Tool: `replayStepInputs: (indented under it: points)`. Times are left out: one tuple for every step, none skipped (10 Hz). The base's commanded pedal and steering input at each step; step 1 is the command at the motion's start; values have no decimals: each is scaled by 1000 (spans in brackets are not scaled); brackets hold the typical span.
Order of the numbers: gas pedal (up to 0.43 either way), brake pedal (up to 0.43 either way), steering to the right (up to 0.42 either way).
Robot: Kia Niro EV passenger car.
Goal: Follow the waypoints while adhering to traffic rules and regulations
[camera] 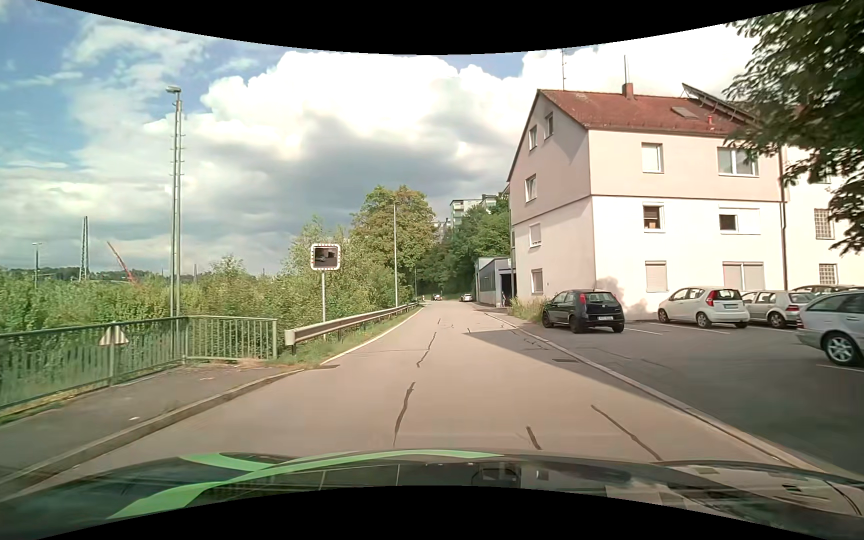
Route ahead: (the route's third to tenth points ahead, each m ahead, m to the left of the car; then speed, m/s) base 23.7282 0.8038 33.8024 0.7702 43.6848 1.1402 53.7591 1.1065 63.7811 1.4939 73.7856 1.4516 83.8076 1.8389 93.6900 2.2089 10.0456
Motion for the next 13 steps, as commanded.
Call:
replayStepInputs:
  points:
    - [138, 0, 13]
    - [138, 0, 11]
    - [138, 0, 10]
    - [138, 0, 9]
    - [138, 0, 8]
    - [138, 0, 6]
    - [138, 0, 2]
    - [138, 0, -3]
    - [138, 0, -4]
    - [138, 0, -5]
    - [138, 0, -7]
    - [138, 0, -8]
    - [138, 0, -9]
